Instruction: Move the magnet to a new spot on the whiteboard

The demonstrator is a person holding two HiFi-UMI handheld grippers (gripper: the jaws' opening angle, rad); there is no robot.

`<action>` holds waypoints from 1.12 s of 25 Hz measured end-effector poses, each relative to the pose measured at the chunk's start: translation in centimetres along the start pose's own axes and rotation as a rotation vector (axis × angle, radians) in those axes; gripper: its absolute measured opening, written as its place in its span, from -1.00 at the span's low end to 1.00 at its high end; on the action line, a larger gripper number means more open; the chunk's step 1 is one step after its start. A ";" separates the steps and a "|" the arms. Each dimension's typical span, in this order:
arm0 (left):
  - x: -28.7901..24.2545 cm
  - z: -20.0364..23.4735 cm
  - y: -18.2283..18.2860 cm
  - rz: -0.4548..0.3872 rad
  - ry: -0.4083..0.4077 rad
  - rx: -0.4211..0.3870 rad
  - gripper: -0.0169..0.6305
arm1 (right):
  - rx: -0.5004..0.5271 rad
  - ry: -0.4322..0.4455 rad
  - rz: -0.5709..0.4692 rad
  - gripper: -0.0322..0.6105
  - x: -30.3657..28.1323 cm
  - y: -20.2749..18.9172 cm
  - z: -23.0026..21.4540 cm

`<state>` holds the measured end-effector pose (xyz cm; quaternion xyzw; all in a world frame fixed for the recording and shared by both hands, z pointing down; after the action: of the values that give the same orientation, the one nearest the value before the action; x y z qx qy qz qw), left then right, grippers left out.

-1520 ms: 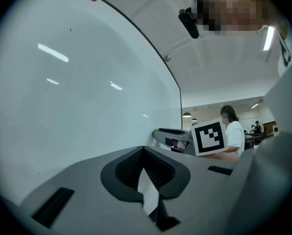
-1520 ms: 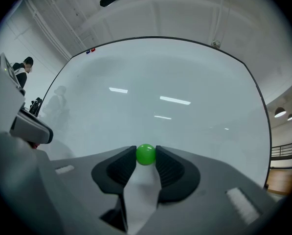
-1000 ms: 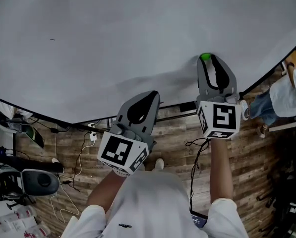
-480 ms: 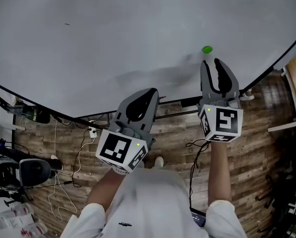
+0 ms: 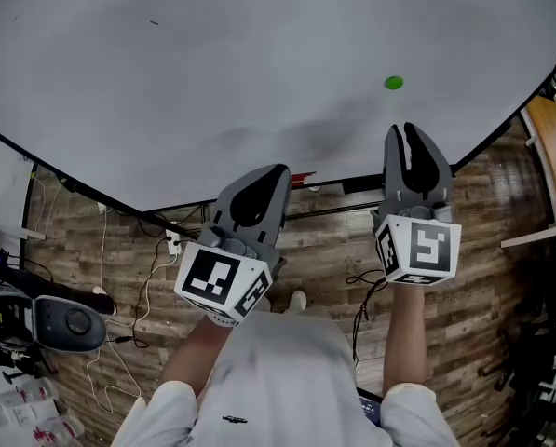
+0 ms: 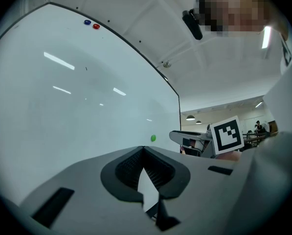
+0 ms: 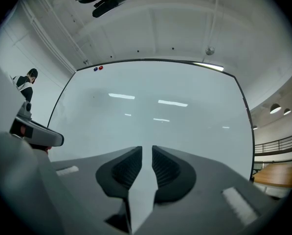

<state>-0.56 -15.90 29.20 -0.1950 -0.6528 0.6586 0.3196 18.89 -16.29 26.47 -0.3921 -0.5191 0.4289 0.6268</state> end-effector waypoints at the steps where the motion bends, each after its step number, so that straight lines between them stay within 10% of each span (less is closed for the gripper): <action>1: 0.2 0.1 0.0 -0.002 0.000 0.001 -0.93 | 0.005 0.000 0.004 -0.74 0.3 0.1 0.2; 28: 6.1 1.3 0.3 -0.010 0.084 -0.012 -0.93 | -0.092 0.105 0.041 -0.91 8.2 -0.6 5.9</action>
<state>-5.83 -12.71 30.02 -0.2210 -0.6436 0.6444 0.3488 13.92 -8.44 30.49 -0.4531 -0.4965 0.3962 0.6255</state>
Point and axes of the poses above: the fingertips, and each gripper's own axes: x backward along the fingers, z to its left, y out of its top, the point moved 4 cm from there along x, backward along the fingers, and after that the axes turned 7 degrees about -z, right-handed, at the moved point
